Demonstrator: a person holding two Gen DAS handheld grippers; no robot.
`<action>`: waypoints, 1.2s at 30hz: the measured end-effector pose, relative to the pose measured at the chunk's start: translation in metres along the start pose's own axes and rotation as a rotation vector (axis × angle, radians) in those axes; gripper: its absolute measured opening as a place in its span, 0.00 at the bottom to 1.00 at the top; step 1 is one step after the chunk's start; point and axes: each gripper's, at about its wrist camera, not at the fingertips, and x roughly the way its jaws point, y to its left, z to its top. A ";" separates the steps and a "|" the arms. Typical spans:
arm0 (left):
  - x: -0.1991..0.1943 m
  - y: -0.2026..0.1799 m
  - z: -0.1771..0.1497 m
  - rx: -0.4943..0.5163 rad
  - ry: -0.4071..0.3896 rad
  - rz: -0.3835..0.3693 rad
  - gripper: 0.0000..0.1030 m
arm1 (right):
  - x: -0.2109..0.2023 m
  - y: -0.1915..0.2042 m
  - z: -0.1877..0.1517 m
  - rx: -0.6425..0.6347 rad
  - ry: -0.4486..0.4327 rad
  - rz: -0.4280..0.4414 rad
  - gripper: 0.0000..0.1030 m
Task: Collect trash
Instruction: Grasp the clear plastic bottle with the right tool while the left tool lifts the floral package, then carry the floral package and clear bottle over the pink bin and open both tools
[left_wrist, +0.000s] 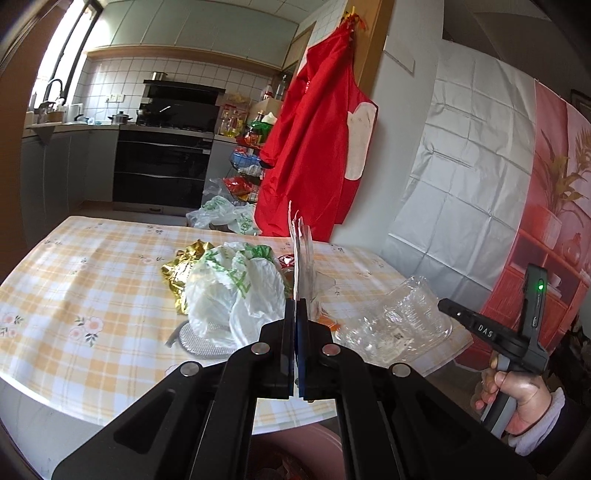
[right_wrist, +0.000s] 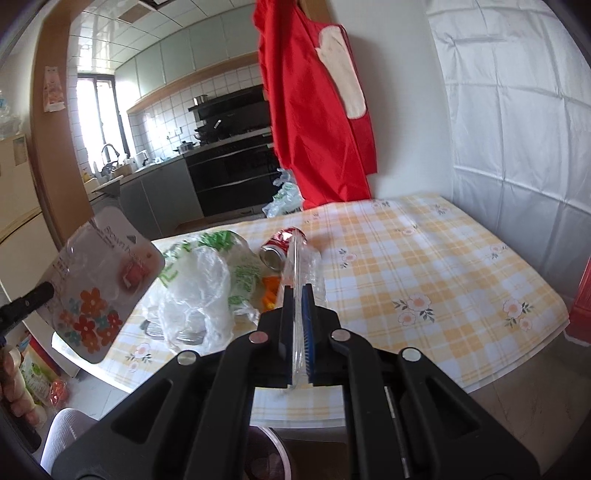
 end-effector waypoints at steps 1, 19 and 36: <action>-0.004 0.001 -0.001 -0.006 -0.002 0.004 0.01 | -0.004 0.003 0.001 -0.005 -0.006 0.004 0.08; -0.084 0.021 -0.028 -0.079 -0.060 0.052 0.01 | -0.063 0.104 -0.012 -0.174 0.009 0.169 0.08; -0.097 0.022 -0.061 -0.116 0.009 0.061 0.01 | -0.050 0.122 -0.030 -0.178 0.082 0.173 0.48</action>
